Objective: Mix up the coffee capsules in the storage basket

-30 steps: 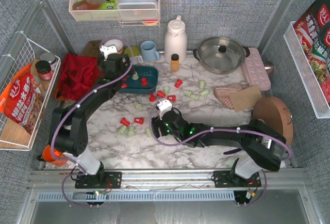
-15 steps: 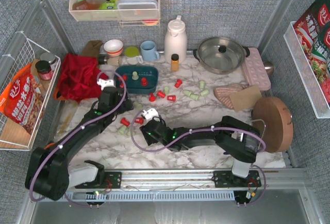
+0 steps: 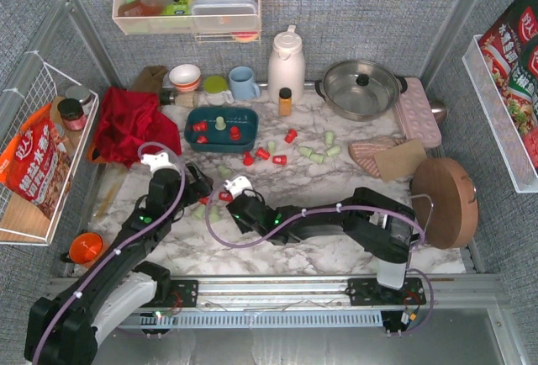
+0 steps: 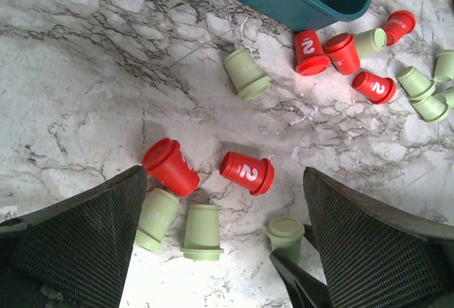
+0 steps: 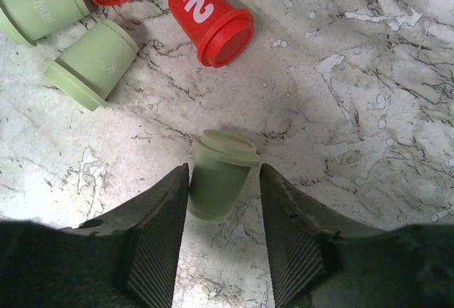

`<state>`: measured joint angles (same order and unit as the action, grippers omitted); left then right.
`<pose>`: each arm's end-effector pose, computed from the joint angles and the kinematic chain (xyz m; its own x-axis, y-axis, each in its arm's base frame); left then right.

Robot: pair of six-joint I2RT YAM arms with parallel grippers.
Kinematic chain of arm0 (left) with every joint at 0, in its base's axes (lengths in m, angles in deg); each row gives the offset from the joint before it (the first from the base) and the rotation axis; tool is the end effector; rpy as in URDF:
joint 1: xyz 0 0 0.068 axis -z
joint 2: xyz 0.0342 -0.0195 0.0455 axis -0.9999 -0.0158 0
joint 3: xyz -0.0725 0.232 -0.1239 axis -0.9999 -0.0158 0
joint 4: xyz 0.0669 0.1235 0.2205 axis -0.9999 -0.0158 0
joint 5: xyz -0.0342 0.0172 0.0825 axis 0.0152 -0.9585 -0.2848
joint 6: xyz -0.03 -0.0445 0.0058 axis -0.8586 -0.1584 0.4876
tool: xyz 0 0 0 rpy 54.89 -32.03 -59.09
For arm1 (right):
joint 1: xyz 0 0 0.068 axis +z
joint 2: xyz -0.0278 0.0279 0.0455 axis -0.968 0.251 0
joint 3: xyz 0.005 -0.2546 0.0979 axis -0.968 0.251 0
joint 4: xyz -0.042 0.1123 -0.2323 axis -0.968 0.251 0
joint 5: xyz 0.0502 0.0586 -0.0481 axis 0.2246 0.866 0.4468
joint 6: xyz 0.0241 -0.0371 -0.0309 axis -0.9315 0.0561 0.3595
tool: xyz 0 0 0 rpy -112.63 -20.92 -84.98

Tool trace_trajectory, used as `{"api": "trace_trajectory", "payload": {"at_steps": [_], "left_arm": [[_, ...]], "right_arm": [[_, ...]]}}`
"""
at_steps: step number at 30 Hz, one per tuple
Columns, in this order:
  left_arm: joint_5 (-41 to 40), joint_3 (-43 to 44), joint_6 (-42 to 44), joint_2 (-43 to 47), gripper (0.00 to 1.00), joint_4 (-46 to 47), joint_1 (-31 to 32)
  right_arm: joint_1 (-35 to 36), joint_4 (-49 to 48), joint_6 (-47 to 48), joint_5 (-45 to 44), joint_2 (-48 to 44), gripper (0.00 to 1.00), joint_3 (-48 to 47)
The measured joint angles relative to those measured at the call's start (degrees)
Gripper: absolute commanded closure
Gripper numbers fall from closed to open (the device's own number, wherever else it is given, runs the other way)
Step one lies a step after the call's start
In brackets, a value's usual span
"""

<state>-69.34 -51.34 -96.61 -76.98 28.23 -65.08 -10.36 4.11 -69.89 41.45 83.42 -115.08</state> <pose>0.1790 -0.0731 0.2231 -0.4809 -0.4813 -0.7329 -0.0651 0.8532 -0.5176 0.1738 0.3391 0.1597 -0.4527 -0.2812 -0.8462 -0.5639 0.8254 0.0274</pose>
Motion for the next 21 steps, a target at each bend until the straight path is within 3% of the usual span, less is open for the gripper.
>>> {"api": "trace_trajectory", "payload": {"at_steps": [6, 13, 21], "left_arm": [[-0.07, -1.2, -1.38, 2.21, 0.02, -0.26, 0.0], [1.6, -1.53, -2.29, -1.2, 0.03, 1.81, 0.0], [7.98, -0.96, -3.41, -3.89, 0.13, 4.66, 0.02]], "right_arm": [[-0.02, 0.59, 0.2, 0.92, 0.15, 0.61, 0.0], [-0.7, 0.55, 0.17, 2.73, -0.15, 0.67, 0.13], [-1.99, -7.58, 5.95, 5.86, -12.92, 0.69, 9.7]]}}
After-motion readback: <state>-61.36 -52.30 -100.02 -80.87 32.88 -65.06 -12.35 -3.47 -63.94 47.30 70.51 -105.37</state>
